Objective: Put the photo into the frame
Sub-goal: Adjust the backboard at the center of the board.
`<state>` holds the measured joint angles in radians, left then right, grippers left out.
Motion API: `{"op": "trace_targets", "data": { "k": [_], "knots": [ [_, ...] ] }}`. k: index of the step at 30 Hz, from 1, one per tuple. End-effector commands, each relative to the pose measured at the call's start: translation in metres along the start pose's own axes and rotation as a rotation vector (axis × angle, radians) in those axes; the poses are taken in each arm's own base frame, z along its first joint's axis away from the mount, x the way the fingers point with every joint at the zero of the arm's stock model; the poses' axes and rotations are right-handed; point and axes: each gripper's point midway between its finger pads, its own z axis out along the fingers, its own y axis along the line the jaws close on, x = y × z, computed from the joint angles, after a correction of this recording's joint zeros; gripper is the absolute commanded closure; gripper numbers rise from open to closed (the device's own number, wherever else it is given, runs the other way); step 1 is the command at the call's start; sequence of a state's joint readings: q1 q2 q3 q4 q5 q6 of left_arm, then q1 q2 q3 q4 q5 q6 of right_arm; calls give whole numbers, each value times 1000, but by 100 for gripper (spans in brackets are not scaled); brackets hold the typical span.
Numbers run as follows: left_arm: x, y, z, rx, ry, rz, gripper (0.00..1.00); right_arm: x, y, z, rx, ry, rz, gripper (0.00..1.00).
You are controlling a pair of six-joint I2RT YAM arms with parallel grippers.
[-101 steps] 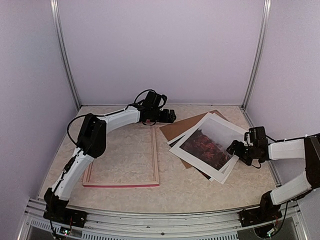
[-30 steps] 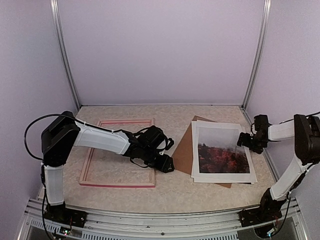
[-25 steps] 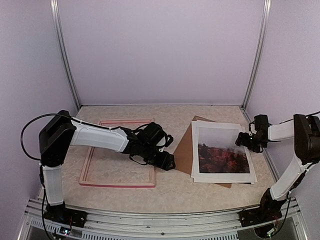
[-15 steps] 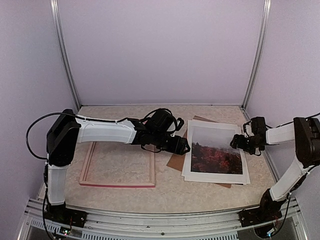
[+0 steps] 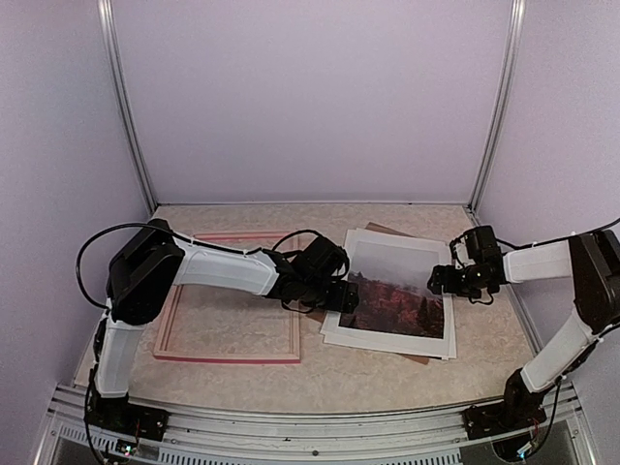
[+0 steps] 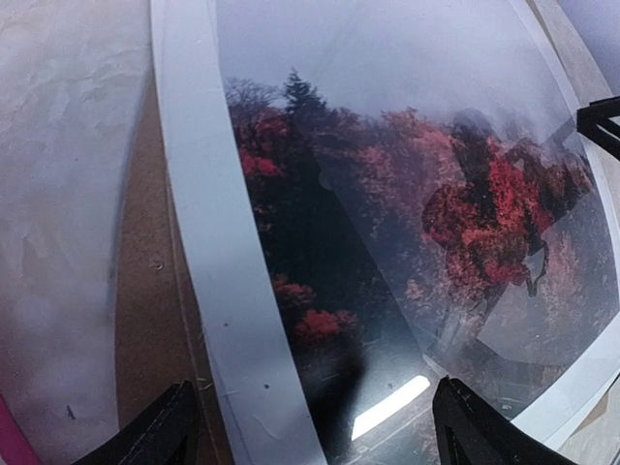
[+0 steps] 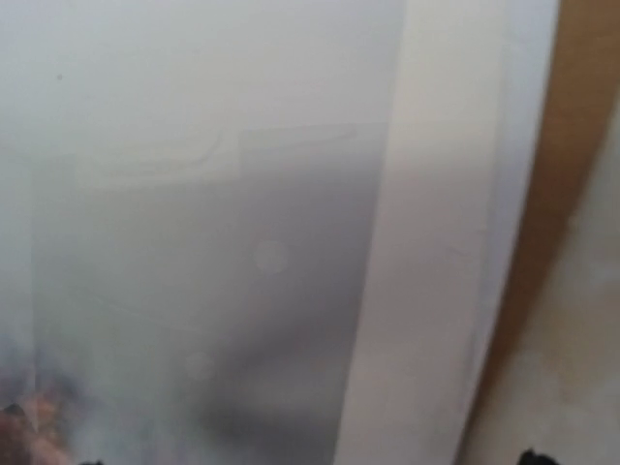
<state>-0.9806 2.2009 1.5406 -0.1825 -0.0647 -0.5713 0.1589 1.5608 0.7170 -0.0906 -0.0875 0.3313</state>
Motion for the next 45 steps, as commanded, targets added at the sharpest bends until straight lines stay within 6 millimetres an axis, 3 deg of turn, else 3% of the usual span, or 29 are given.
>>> {"op": "trace_targets", "data": {
  "k": [1, 7, 17, 30, 37, 45],
  "knots": [
    [-19, 8, -18, -47, -71, -6, 17, -8, 1, -20, 18, -36, 4, 8],
    [-21, 25, -14, -54, -53, -11, 19, 7, 15, -28, -67, -18, 37, 11],
    [-19, 28, -10, 12, -9, 8, 30, 45, 35, -35, -128, 53, 133, 20],
    [-21, 24, -12, 28, -27, 18, 34, 83, 36, -58, -122, 86, 240, 27],
    [-21, 23, -11, 29, -27, 22, 34, 104, 30, -60, -110, 117, 273, 28],
    [-20, 20, -10, 33, -26, 30, 32, 114, 32, -55, -121, 153, 281, 28]
  ]
}}
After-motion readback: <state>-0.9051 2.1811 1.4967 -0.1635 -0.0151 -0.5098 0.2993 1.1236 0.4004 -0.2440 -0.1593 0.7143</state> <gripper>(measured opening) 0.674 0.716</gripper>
